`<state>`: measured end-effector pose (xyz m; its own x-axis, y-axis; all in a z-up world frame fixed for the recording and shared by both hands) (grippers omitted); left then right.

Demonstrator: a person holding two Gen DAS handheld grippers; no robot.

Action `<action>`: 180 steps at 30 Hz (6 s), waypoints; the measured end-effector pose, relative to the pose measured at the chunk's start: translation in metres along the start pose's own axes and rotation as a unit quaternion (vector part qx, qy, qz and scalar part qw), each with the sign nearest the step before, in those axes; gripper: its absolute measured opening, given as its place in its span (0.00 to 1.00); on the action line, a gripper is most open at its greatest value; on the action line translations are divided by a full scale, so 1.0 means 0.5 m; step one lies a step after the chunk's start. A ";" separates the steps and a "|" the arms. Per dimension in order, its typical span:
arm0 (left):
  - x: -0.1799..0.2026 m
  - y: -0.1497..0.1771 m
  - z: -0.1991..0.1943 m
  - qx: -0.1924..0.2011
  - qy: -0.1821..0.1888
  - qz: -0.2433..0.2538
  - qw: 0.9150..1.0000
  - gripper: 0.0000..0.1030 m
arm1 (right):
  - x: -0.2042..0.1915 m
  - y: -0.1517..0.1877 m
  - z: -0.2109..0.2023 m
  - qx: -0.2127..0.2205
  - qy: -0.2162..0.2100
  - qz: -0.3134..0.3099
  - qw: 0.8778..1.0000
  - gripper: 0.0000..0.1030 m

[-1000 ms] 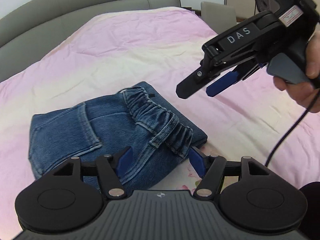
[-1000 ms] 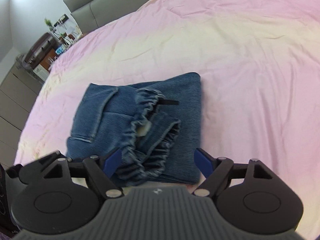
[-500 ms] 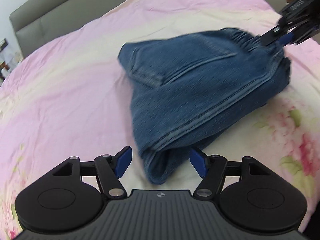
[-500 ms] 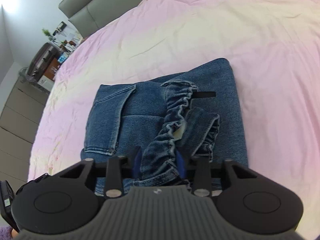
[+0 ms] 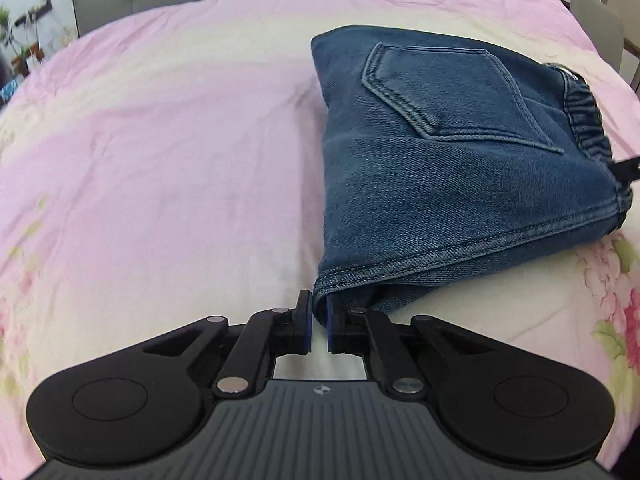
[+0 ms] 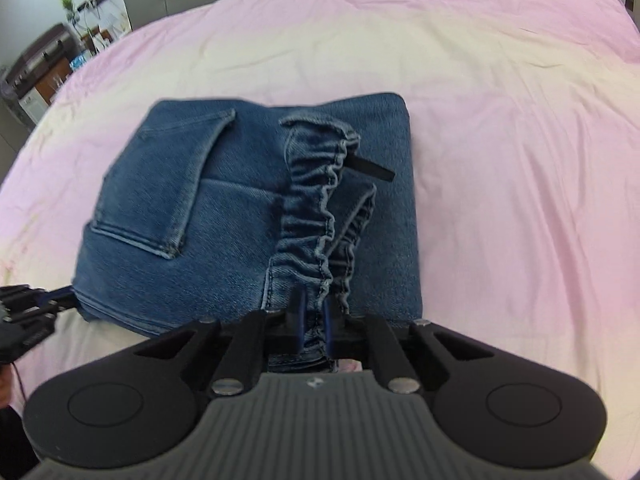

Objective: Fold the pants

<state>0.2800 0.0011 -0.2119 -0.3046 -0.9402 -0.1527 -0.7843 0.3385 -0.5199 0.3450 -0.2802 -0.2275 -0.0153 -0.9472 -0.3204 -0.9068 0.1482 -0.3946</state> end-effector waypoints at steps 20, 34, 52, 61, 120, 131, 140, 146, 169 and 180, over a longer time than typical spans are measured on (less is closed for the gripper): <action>-0.075 -0.106 -0.069 0.051 0.043 -0.081 0.995 0.11 | 0.041 -0.128 -0.044 0.036 -0.098 0.139 0.985 0.49; -0.077 -0.207 0.039 0.056 0.069 -0.105 0.990 0.16 | 0.080 -0.151 0.118 -0.027 -0.175 0.247 0.953 0.42; -0.095 -0.255 0.017 0.106 0.061 -0.131 0.984 0.16 | -0.037 -0.314 -0.019 0.059 -0.082 0.096 0.990 0.15; -0.086 -0.279 0.052 0.100 0.066 -0.095 0.988 0.16 | 0.040 -0.280 0.078 0.026 -0.027 0.096 0.995 0.38; -0.017 -0.049 -0.023 0.029 0.003 -0.069 0.997 0.21 | -0.015 -0.024 0.027 0.116 0.015 -0.087 0.989 0.31; 0.010 -0.036 -0.002 0.006 0.025 -0.065 0.998 0.54 | -0.024 -0.029 0.031 0.114 0.014 -0.076 0.990 0.32; 0.005 -0.046 0.014 0.026 0.032 -0.117 0.992 0.50 | -0.024 -0.027 0.030 0.118 0.012 -0.073 0.990 0.32; -0.014 -0.048 -0.005 0.074 0.036 -0.198 0.977 0.38 | -0.027 -0.026 0.029 0.120 0.014 -0.073 0.990 0.32; -0.030 -0.016 0.040 -0.056 0.047 -0.133 0.988 0.39 | -0.026 -0.035 0.034 0.095 0.010 -0.079 0.992 0.32; -0.042 -0.003 -0.009 -0.061 0.054 -0.115 0.990 0.38 | -0.026 -0.034 0.032 0.090 0.016 -0.100 0.991 0.32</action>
<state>0.2852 0.0207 -0.2043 -0.1607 -0.9857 0.0513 -0.8971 0.1242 -0.4240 0.3671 -0.2658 -0.2303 0.1414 -0.9707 -0.1942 -0.8035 0.0020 -0.5953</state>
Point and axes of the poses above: each gripper's, at about its wrist camera, not at the fingertips, and z roughly the way its jaws point, x to its right, y to its underside, the point moved 6 cm from there along z, roughly the way its jaws point, and after that the axes turned 13 degrees about z, right-handed, at the moved point
